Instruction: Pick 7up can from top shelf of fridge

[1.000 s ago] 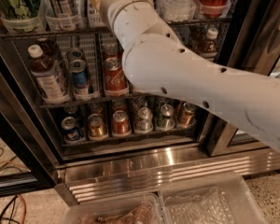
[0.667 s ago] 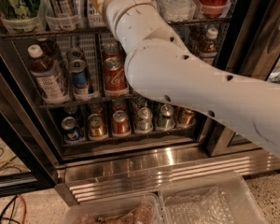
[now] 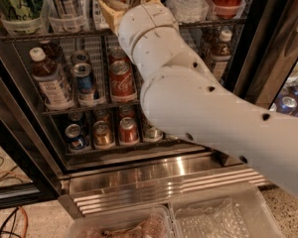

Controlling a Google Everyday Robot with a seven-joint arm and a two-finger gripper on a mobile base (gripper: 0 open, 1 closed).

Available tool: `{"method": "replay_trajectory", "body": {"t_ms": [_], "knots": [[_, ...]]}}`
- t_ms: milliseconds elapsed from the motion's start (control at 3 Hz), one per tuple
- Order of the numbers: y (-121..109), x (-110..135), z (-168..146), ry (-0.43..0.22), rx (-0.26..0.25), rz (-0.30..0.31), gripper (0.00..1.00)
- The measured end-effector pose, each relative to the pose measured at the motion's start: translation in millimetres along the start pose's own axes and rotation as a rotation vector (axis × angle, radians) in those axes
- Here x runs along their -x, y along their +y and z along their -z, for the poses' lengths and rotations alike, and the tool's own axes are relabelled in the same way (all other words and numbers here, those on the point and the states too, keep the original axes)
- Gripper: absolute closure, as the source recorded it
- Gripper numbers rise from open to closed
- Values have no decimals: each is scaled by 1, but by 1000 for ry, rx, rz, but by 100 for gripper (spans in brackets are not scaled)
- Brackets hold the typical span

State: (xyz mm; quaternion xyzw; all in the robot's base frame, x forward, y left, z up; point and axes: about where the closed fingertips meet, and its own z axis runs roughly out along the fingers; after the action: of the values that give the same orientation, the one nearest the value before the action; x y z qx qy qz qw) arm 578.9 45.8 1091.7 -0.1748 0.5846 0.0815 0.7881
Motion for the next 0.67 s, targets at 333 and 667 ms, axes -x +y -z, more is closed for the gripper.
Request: {"method": "replay_trajectory", "body": {"t_ms": [333, 667], "knots": [[4, -18, 23, 61, -10, -21, 100], [13, -29, 40, 99, 1, -46, 100]]}}
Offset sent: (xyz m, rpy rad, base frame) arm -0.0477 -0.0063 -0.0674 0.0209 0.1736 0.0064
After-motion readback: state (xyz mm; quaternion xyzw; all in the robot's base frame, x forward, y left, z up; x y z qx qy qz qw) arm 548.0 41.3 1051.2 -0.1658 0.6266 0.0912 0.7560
